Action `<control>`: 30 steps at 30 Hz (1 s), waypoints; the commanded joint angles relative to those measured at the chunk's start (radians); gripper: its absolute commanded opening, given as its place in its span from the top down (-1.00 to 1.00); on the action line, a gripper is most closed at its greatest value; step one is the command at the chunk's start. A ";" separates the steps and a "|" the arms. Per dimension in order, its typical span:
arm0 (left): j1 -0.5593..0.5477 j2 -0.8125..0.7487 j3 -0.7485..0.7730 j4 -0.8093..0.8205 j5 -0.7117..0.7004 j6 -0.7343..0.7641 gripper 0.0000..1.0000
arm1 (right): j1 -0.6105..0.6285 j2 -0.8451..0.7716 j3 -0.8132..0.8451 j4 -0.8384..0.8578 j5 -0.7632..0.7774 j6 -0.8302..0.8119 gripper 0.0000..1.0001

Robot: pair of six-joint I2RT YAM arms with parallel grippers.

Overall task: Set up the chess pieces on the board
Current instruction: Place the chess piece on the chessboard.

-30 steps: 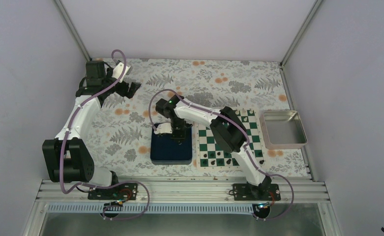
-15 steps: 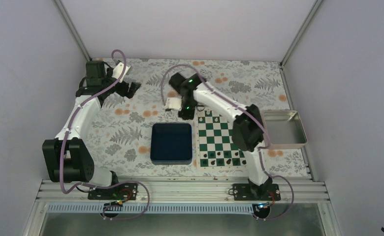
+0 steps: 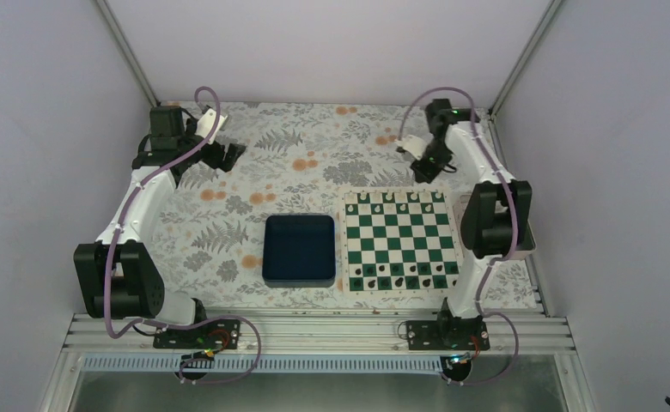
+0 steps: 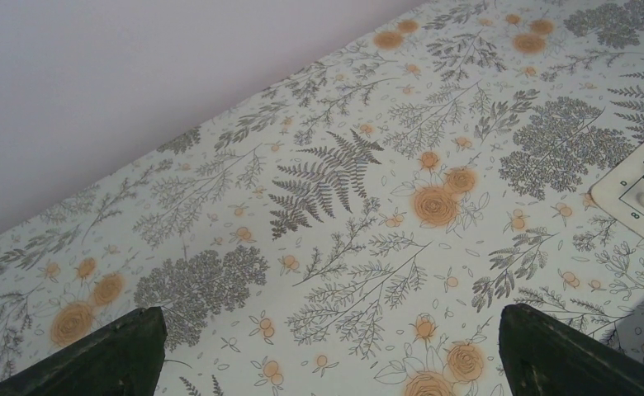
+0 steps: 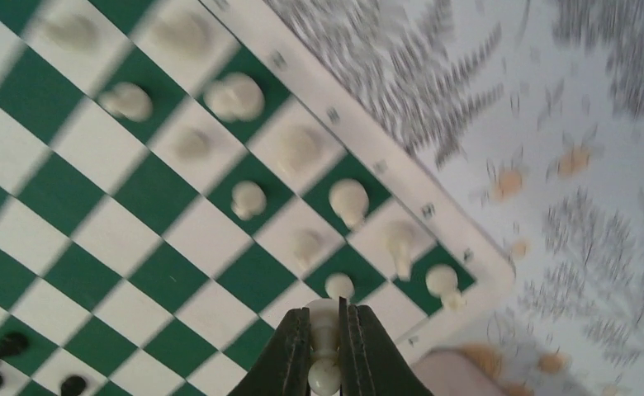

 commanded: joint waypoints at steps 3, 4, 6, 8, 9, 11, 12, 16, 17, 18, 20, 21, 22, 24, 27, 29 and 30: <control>0.007 -0.004 0.008 0.012 0.001 0.009 -1.00 | -0.151 -0.023 -0.133 0.077 -0.049 -0.063 0.92; 0.006 -0.006 0.008 0.013 0.000 0.009 -1.00 | -0.170 -0.019 -0.154 0.094 -0.048 -0.066 0.92; 0.006 -0.009 0.007 0.012 -0.001 0.008 -1.00 | -0.210 -0.012 -0.184 0.126 -0.051 -0.068 0.91; 0.007 -0.008 0.008 0.012 -0.001 0.007 -1.00 | -0.236 -0.005 -0.201 0.140 -0.069 -0.075 0.91; 0.006 -0.008 0.008 0.011 0.000 0.007 -1.00 | -0.243 -0.004 -0.211 0.147 -0.072 -0.075 0.92; 0.006 -0.007 0.010 0.010 0.003 0.007 -1.00 | -0.251 -0.006 -0.237 0.166 -0.070 -0.077 0.92; 0.006 -0.007 0.009 0.009 0.002 0.006 -1.00 | -0.256 -0.007 -0.249 0.177 -0.066 -0.077 0.92; 0.007 -0.009 0.011 0.007 0.004 0.006 -1.00 | -0.277 0.013 -0.277 0.197 -0.059 -0.075 0.92; 0.007 -0.009 0.011 0.007 0.005 0.006 -1.00 | -0.279 0.015 -0.285 0.205 -0.057 -0.075 0.92; 0.007 -0.009 0.011 0.006 0.006 0.006 -1.00 | -0.283 0.015 -0.291 0.213 -0.057 -0.075 0.92; 0.006 -0.007 0.013 0.005 0.008 0.006 -1.00 | -0.284 0.017 -0.302 0.221 -0.058 -0.076 0.91; 0.006 -0.007 0.013 0.005 0.007 0.006 -1.00 | -0.285 0.018 -0.306 0.226 -0.059 -0.076 0.92; 0.006 -0.007 0.014 0.004 0.007 0.004 -1.00 | -0.286 0.021 -0.308 0.227 -0.059 -0.077 0.91; 0.007 -0.008 0.016 0.004 0.008 0.004 -1.00 | -0.287 0.026 -0.311 0.231 -0.058 -0.078 0.92; 0.007 -0.008 0.016 0.002 0.009 0.006 -1.00 | -0.287 0.034 -0.310 0.232 -0.056 -0.078 0.92; 0.007 -0.008 0.016 0.002 0.008 0.005 -1.00 | -0.286 0.043 -0.308 0.228 -0.055 -0.080 0.92; 0.007 -0.007 0.016 0.002 0.009 0.006 -1.00 | -0.286 0.047 -0.306 0.226 -0.055 -0.081 0.92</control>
